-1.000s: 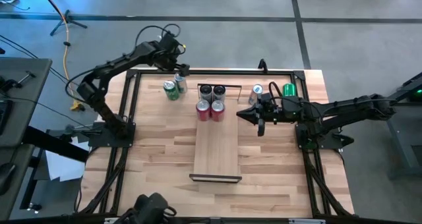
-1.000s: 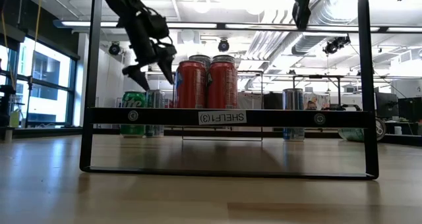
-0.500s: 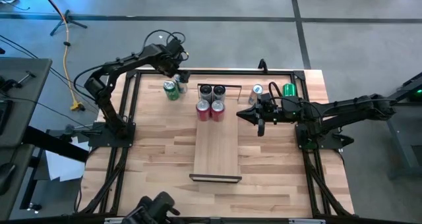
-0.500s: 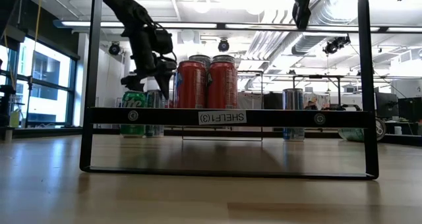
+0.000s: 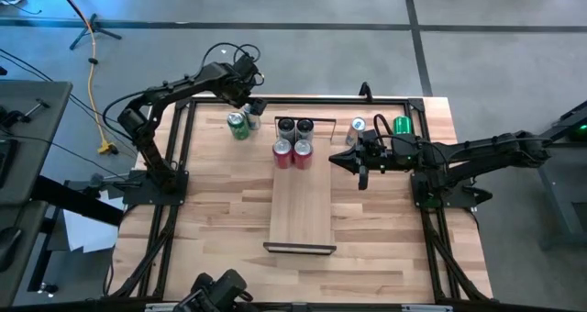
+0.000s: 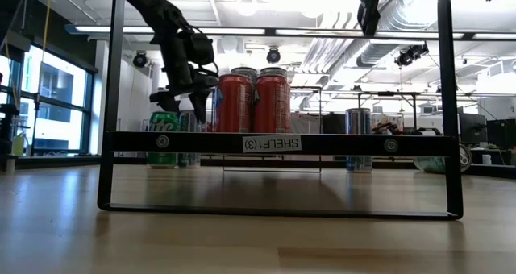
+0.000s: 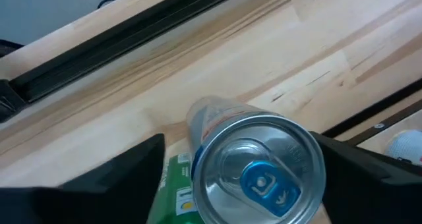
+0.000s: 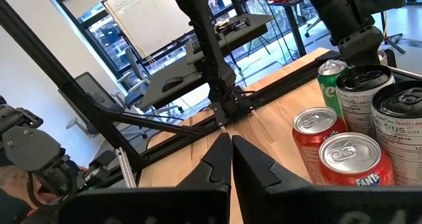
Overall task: Place canned beverage on shelf
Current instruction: Put the left blue soda can on the shelf
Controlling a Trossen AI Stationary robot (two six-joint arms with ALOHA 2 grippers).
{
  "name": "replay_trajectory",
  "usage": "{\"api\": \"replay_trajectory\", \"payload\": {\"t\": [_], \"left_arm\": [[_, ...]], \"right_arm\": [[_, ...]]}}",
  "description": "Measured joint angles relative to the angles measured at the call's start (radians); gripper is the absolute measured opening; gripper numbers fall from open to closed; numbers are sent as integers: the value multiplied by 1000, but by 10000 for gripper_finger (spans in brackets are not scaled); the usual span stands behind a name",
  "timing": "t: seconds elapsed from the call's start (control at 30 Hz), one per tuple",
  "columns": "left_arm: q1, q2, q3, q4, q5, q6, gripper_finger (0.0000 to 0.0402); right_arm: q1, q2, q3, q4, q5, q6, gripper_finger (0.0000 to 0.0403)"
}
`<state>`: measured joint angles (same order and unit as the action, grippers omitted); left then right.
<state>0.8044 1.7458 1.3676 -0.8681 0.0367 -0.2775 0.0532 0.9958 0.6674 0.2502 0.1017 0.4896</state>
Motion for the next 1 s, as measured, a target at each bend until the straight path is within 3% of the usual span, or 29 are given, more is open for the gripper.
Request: {"api": "replay_trajectory", "payload": {"t": [0.27, 0.6, 1.0], "left_arm": [[-16, -1, 0, 5, -20, 0, 173], [-15, -24, 5, 2, -23, 2, 172], [-18, -248, 264, 11, -31, 31, 173]], "right_arm": [[0, 0, 0, -2, 0, 0, 0], [0, 0, 0, -3, 0, 0, 0], [0, 0, 0, -7, 0, 0, 0]]}}
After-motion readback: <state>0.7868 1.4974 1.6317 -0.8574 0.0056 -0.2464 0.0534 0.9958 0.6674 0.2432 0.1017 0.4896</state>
